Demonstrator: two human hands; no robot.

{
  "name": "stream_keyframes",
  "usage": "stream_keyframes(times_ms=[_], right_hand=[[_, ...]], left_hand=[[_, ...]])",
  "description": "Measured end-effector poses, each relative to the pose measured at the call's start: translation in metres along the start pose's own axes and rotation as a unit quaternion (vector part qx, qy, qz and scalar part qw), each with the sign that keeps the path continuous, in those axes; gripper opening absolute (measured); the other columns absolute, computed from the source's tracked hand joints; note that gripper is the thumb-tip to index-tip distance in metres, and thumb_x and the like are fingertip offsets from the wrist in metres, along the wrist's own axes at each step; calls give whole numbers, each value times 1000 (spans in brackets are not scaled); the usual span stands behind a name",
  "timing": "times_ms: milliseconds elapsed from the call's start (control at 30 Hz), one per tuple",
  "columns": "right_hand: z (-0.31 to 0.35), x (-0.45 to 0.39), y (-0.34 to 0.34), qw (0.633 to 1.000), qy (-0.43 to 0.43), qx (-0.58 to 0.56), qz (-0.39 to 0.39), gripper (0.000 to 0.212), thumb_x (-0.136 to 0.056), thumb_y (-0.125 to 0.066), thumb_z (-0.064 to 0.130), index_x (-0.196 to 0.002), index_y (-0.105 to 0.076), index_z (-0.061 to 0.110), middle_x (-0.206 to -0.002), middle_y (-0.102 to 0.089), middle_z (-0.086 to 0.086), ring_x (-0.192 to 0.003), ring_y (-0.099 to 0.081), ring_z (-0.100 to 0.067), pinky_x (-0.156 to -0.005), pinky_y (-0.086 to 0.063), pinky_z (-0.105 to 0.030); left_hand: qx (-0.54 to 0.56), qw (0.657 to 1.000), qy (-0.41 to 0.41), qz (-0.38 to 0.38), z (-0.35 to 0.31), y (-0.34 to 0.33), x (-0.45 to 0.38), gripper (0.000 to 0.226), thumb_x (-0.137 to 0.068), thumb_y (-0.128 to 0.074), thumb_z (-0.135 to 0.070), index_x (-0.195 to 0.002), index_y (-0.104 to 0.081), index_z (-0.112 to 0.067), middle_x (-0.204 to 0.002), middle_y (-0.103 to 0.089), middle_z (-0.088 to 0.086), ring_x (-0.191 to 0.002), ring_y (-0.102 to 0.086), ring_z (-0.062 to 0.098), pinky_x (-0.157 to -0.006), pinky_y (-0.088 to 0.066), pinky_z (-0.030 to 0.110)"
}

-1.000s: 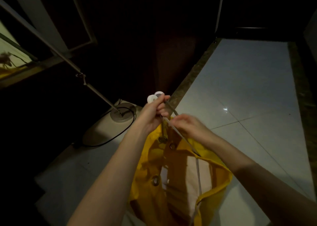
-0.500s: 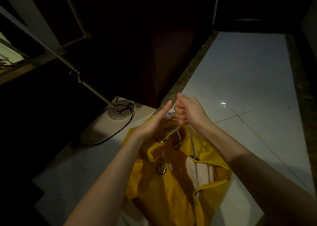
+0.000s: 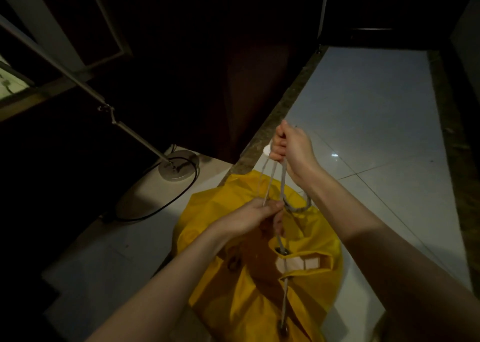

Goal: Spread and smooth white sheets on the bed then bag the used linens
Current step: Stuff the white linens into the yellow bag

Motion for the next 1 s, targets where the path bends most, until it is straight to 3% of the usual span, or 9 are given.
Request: stream_keyframes(times_ms=[167,267,367,500,600,700,833,933,1000], right_hand=[[-27,4,25,987,-77,143,5,37,-104,-35,31,-83,-59,11,-71,-57,-4,-70,-56,-15,-68,-44,-27],[-55,20,24,957,-152,226,104,45,-100,-37,47,-92,-65,12,-91,-69,-6,-91,-65,-18,-90,-47,-34],[-79,42,8,920,-206,222,251,56,-89,-51,59,-125,-59,16,-120,-64,-9,-114,-60,-23,-103,-43,-39],[-104,62,1,881,-171,283,339,40,-76,-74,40,-101,-63,10,-84,-55,-2,-82,-52,-13,-79,-41,-31],[-102,62,-6,899,-71,323,286,24,-97,-55,23,-91,-60,1,-80,-48,-6,-79,-48,-13,-75,-39,-28],[-94,60,-11,917,-16,328,229,41,-103,-37,12,-65,-52,14,-67,-50,3,-65,-48,1,-73,-38,-22],[-86,56,-2,922,18,335,192,53,-104,-36,15,-53,-50,19,-50,-55,10,-62,-51,-11,-79,-41,-34],[-67,48,2,924,45,331,186,50,-103,-36,16,-55,-48,18,-49,-53,11,-61,-50,-9,-78,-42,-36],[-50,38,11,928,70,323,172,49,-103,-37,18,-56,-46,20,-51,-47,9,-58,-45,-9,-71,-39,-37]], left_hand=[[149,985,8,-88,-10,28,-2,39,-105,-29,-21,-68,-34,-15,-47,-31,-12,-40,-33,4,-52,-44,18],[244,963,-8,-115,-19,43,-1,40,-105,-29,-25,-66,-31,-16,-45,-25,-11,-36,-23,2,-40,-29,15],[289,945,-25,-150,-29,57,-1,41,-105,-30,-26,-65,-30,-17,-43,-24,-11,-35,-21,1,-38,-21,14],[358,917,-41,-170,-41,64,-4,42,-105,-29,-26,-64,-28,-19,-44,-24,-11,-34,-21,0,-33,-17,13],[369,910,-37,-184,-44,62,-7,42,-106,-28,-25,-64,-30,-18,-44,-24,-10,-33,-21,1,-31,-18,13],[297,934,-34,-195,-42,63,-10,42,-107,-28,-23,-65,-30,-17,-43,-27,-10,-34,-25,2,-36,-22,15],[35,985,-50,-162,-37,65,-2,44,-104,-34,-29,-75,-51,-1,-66,-62,3,-65,-61,13,-65,-49,21],[41,998,10,-50,-18,50,7,50,-94,-39,-48,-91,-63,-5,-79,-70,-3,-77,-66,10,-77,-50,23],[-32,999,43,0,-1,38,8,43,-95,-48,-49,-109,-67,-14,-105,-72,-5,-101,-66,8,-92,-50,24]])
Point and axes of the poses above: each hand's wrist, its own x-axis away from the middle knuckle, its own y-axis out of the back of the hand, z = x × y, the point moved 8 cm from there along -x, towards the middle knuckle
